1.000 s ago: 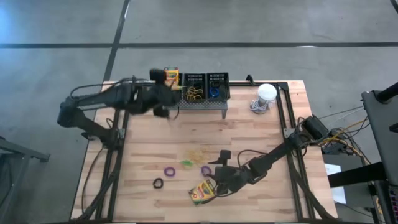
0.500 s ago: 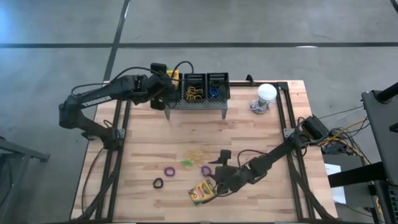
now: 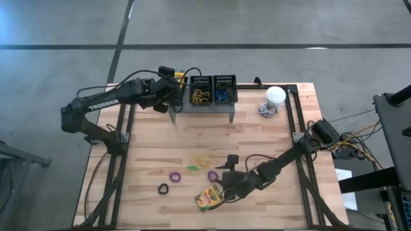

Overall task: Pick & Place Office Desk Supplies
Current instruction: Put the yellow crayon box in the left black bin on the shelf

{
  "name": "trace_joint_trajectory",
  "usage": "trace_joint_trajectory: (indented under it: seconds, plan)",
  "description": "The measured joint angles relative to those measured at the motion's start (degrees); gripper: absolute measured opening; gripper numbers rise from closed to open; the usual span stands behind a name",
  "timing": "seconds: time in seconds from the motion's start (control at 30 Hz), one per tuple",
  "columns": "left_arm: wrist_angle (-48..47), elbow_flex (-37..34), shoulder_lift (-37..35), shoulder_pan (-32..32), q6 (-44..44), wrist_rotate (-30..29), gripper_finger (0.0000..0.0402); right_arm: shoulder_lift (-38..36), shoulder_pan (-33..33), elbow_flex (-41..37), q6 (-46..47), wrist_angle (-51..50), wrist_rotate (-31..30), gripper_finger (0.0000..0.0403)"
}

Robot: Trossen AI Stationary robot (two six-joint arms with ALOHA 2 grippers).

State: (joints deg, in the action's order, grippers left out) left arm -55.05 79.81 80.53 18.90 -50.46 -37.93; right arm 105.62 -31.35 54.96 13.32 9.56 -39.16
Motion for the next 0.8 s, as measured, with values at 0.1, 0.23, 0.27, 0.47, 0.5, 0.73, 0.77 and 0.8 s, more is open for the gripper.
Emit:
trace_joint_trajectory:
  seconds: [0.1,0.23,0.27,0.47,0.5,0.73,0.77,0.8]
  plan:
    - [0.3,0.0,0.0,0.1,-0.1,1.6,0.0,0.0,0.0,0.0,0.0,0.0,0.0,0.0237]
    - [1.5,-0.3,0.0,0.2,0.3,1.6,0.001,0.0,0.0,0.0,0.0,0.1,0.0,0.0237]
    - [2.0,-0.3,0.0,0.3,0.7,1.6,0.0016,0.0,0.0,0.0,0.0,0.1,0.0,0.0237]
    - [6.7,-0.3,0.0,0.9,1.4,1.6,0.0072,0.0,0.0,0.0,0.1,0.1,0.0,0.0237]
    - [6.8,-0.3,0.0,1.2,1.4,1.6,0.0083,0.0,0.0,0.0,0.1,0.1,0.0,0.0237]
    - [8.7,-0.3,0.0,2.6,2.3,0.7,0.0123,0.0,0.0,0.0,0.2,0.1,0.0,0.0237]
    - [8.6,-0.3,0.0,2.4,2.3,-0.6,0.0123,0.0,0.0,0.0,0.2,0.1,0.0,0.0237]
    - [8.1,0.0,0.0,1.8,2.2,-2.0,0.0123,0.0,0.0,-0.1,0.2,0.1,0.0,0.0237]
